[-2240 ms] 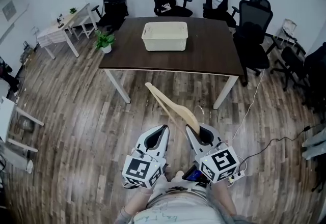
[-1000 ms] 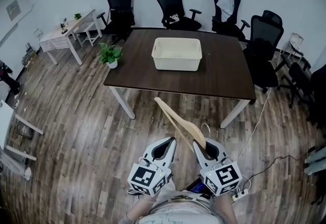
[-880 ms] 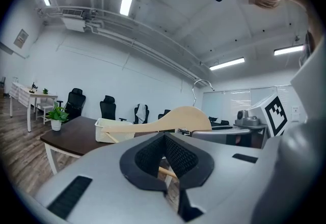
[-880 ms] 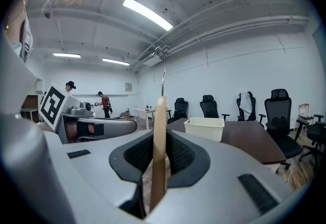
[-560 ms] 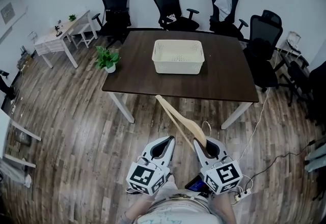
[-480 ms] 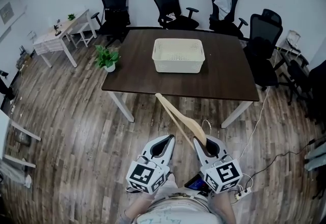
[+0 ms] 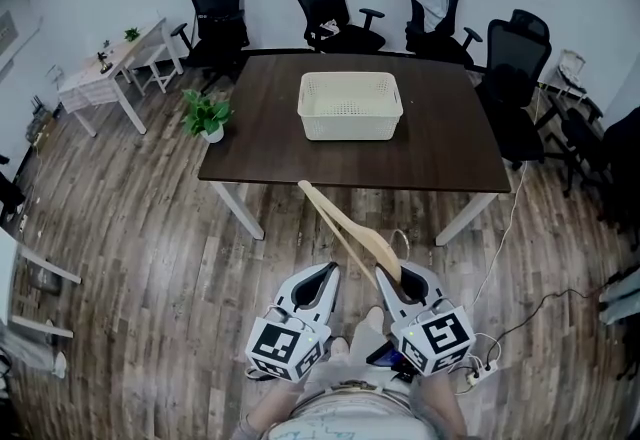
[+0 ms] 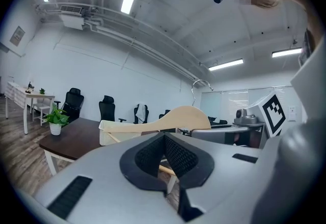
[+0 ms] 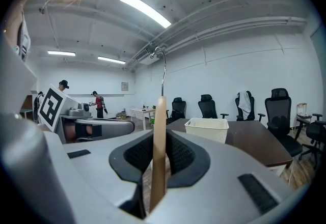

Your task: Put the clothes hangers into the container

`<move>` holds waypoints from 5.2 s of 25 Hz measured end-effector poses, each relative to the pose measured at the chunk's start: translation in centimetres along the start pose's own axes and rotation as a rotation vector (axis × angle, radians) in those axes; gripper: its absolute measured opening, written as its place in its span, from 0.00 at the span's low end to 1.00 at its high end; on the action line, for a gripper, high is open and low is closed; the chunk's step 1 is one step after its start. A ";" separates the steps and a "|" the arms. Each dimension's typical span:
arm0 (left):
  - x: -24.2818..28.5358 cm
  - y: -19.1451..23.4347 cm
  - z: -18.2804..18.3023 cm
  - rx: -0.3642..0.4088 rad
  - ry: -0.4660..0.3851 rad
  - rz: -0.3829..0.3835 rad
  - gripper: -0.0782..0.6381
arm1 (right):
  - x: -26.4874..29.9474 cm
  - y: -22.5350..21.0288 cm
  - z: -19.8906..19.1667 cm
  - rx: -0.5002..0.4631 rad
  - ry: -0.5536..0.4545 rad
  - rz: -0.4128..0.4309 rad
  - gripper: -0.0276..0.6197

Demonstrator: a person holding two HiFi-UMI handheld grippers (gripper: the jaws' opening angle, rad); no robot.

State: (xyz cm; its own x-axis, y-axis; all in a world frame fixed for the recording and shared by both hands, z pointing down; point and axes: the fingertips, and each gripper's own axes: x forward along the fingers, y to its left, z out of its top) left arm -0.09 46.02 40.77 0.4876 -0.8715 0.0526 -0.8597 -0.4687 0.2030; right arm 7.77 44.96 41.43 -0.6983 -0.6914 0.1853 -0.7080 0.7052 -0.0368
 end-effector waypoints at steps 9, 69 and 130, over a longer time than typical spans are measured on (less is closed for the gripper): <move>1.7 2.0 0.6 -0.005 0.004 0.023 0.13 | 2.7 -0.8 0.7 0.000 0.018 0.034 0.14; 23.4 8.9 2.6 -0.046 0.023 0.161 0.12 | 16.7 -20.6 3.9 -0.011 0.060 0.163 0.14; 37.7 27.8 6.6 -0.057 0.058 0.003 0.12 | 38.5 -29.2 6.4 -0.043 0.169 0.005 0.14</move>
State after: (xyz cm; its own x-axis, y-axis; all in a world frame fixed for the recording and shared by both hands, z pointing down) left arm -6.63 -0.87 41.96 0.4942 -0.8625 0.1091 -0.8519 -0.4555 0.2583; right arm 0.87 -3.25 43.30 -0.6714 -0.6543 0.3481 -0.6972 0.7169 0.0028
